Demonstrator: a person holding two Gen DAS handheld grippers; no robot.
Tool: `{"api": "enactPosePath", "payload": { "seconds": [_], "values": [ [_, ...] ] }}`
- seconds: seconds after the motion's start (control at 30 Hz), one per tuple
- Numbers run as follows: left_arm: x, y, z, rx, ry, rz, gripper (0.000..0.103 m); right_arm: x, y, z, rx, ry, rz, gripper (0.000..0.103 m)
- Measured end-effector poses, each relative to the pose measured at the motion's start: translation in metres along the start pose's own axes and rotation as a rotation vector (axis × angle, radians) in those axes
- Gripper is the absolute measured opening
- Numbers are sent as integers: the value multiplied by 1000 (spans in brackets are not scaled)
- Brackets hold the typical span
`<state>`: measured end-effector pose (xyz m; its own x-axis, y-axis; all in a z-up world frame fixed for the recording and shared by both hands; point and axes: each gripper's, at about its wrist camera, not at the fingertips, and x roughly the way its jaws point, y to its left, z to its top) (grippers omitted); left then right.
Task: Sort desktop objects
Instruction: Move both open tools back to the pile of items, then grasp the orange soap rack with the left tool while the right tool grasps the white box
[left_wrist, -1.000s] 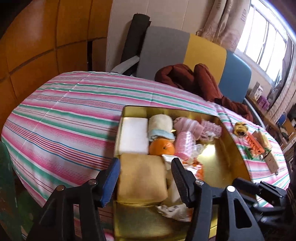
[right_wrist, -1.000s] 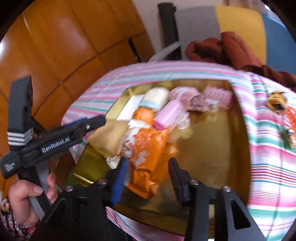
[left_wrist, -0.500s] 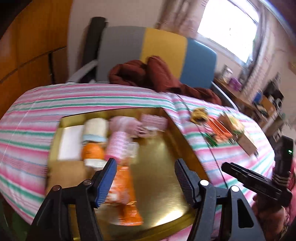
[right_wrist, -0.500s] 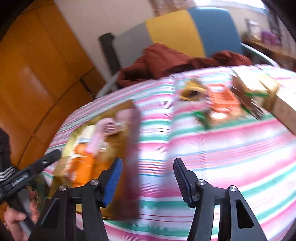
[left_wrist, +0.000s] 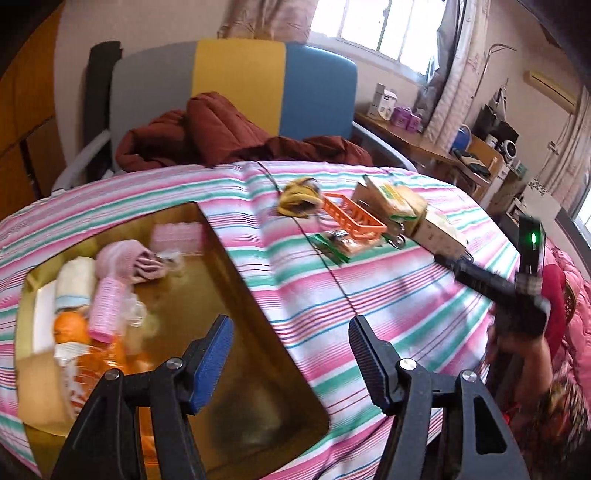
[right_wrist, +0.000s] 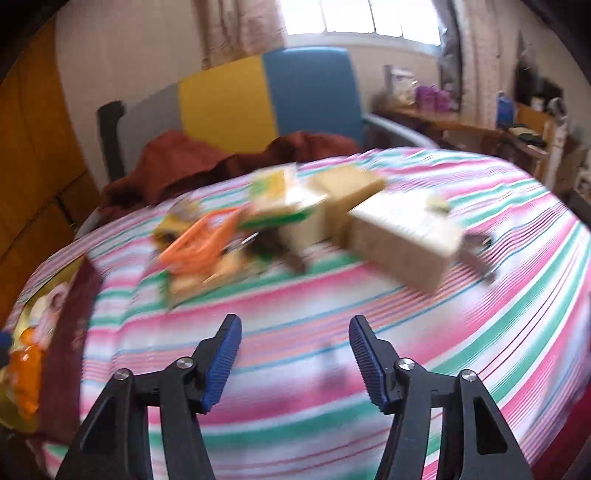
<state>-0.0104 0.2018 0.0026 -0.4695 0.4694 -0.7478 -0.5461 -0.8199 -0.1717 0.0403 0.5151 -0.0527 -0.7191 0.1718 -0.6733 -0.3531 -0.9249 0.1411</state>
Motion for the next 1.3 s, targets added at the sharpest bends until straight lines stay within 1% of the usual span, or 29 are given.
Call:
{"api": "enactPosePath", "payload": {
  "seconds": [0.07, 0.1, 0.13, 0.2, 0.33, 0.4, 0.5, 0.6, 0.7, 0.77, 0.8, 0.83, 0.87, 0.9, 0.97, 1.03, 1.1, 1.2, 1.3],
  "values": [
    [3, -5, 0, 7, 4, -9, 66, 2, -18, 17, -19, -11, -46, 68],
    [3, -8, 0, 11, 3, -12, 66, 2, -27, 27, -33, -16, -66, 71],
    [3, -10, 0, 13, 6, -12, 66, 1, -34, 36, -44, -22, -70, 79],
    [4, -14, 0, 14, 10, -19, 66, 5, -46, 54, -73, -19, -79, 87],
    [8, -20, -1, 16, 25, -31, 66, 17, -64, 81, -129, 22, -98, 87],
    [10, -23, 0, 11, 31, -38, 66, 24, -69, 90, -170, 71, -79, 87],
    [12, -27, 2, 12, 34, -42, 66, 37, -69, 95, -262, 154, -48, 87],
    [18, -33, 6, 13, 45, -43, 66, 45, -69, 96, -330, 188, -48, 87],
    [26, -39, 12, 7, 62, -56, 66, 55, -73, 93, -316, 216, 11, 87],
    [32, -45, 17, 11, 69, -64, 66, 59, -74, 90, -308, 219, 23, 87],
    [36, -49, 20, 15, 72, -67, 66, 62, -74, 87, -307, 228, 27, 85],
    [42, -53, 25, 21, 78, -65, 66, 66, -74, 86, -306, 241, 25, 80],
    [47, -58, 29, 25, 81, -69, 66, 71, -74, 84, -302, 263, 10, 77],
    [51, -61, 32, 29, 83, -76, 66, 74, -73, 82, -307, 279, -5, 67],
    [64, -70, 43, 40, 86, -65, 66, 76, -68, 80, -329, 286, 1, 61],
    [76, -76, 52, 43, 86, -76, 66, 74, -63, 80, -327, 282, 36, 50],
    [89, -82, 63, 51, 89, -42, 66, 73, -55, 74, -323, 281, 63, 50],
    [108, -90, 80, 52, 97, -26, 66, 71, -47, 64, -333, 269, 56, 50],
    [127, -96, 94, 63, 111, -15, 66, 73, -48, 53, -289, 276, 66, 50]
  ]
}}
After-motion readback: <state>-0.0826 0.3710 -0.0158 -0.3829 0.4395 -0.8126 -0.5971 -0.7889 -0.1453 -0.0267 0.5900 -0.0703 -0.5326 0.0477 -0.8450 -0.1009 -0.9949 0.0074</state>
